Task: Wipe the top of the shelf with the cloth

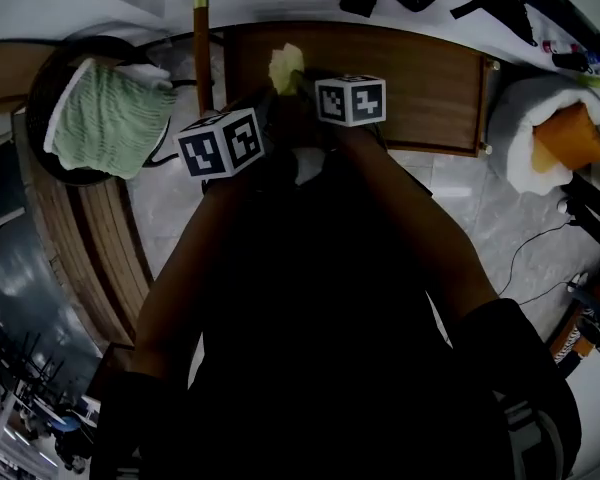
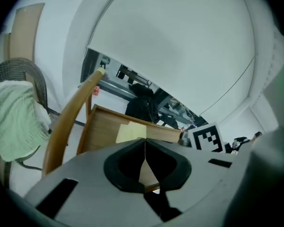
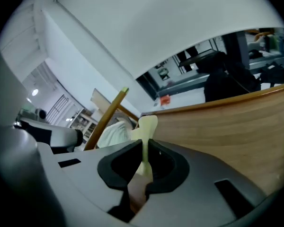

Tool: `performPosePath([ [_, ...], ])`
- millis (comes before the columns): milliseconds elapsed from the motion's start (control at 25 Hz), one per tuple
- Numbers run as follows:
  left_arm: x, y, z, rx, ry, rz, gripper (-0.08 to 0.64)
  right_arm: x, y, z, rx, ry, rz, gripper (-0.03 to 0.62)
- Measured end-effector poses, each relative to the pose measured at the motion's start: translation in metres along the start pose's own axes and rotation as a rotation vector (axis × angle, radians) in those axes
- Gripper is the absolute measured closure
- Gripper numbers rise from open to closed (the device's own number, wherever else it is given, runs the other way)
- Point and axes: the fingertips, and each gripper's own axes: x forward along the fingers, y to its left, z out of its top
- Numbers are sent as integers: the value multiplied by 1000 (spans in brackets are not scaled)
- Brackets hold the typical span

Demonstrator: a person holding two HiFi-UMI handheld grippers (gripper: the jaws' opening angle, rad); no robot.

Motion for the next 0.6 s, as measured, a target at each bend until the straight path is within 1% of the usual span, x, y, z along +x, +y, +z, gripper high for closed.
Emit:
performPosePath([
  [160, -24, 28, 6, -90, -4, -34, 549, 56, 39, -25, -23, 85, 32, 546],
  [240, -32, 43, 5, -77, 2, -25, 549, 79, 51, -37, -60, 119, 41, 546],
  [320, -39, 58, 3, -62, 13, 8, 549, 97, 52, -52, -89, 158, 32, 546],
  [440, -42, 69, -2, -78, 22, 26, 549, 109, 46, -67, -79, 194, -7, 546],
  [600, -40, 74, -8, -82, 37, 34, 549, 114, 37, -72, -107, 197, -75, 546],
])
